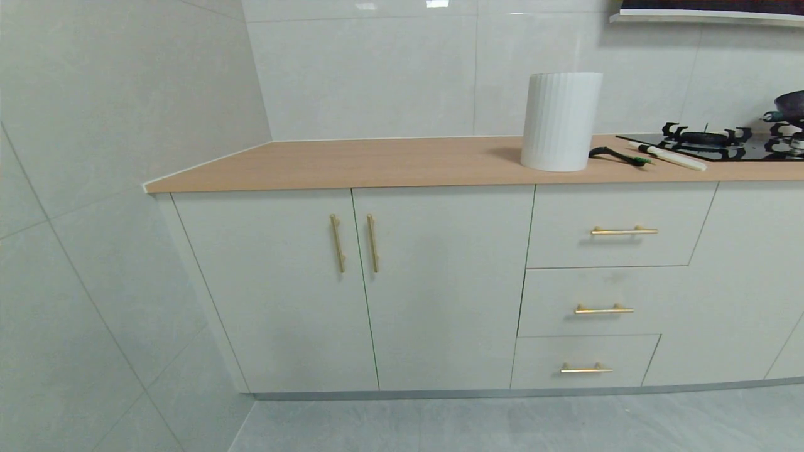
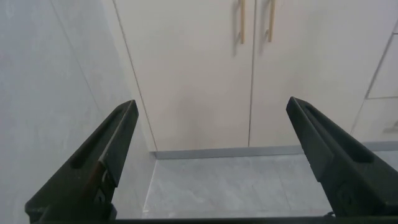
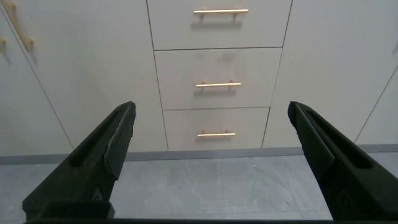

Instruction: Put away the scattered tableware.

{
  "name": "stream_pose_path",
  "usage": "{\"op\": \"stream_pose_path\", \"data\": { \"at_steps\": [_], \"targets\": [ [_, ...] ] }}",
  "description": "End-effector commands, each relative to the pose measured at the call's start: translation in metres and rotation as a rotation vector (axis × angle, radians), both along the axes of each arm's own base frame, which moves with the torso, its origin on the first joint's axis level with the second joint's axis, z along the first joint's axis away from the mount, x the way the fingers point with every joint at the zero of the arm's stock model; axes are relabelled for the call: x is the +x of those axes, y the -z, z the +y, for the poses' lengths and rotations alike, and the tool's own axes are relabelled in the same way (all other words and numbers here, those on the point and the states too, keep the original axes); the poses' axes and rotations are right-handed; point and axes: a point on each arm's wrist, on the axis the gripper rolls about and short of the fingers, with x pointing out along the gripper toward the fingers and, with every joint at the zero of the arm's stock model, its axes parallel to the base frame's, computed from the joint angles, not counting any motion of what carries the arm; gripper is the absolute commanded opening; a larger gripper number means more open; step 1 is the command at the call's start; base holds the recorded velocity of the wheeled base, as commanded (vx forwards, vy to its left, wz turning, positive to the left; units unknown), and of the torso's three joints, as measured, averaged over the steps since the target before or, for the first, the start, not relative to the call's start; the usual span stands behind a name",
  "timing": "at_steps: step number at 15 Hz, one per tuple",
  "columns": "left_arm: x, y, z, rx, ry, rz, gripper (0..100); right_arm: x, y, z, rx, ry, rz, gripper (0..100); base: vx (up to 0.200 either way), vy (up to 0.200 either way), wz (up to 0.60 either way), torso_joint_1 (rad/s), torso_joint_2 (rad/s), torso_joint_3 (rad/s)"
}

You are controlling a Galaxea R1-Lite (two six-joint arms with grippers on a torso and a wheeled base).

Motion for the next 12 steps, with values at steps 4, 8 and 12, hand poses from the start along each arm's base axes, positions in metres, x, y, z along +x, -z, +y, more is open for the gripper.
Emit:
{"op": "stream_pose_path", "data": {
  "at_steps": [4,8,12],
  "targets": [
    [0.0,-0.0003,0.0001,-0.015,-0.005,-0.005,100,0.0004,0.0009,0.0,-0.003,-0.001,0.011,100,0.0,0.0,0.0,0.0,0.0,0.0],
    [0.0002,0.0,0.0004,-0.026,-0.018,-0.005,100,0.0005,0.0013,0.0004,-0.02,-0.017,0.013,100,0.0,0.0,0.0,0.0,0.0,0.0],
    [0.0008,0.0041,-0.0009,-0.041,0.052,0.023,100,0.0005,0.0013,0.0006,-0.017,-0.027,0.013,100,0.0,0.0,0.0,0.0,0.0,0.0]
  ]
}}
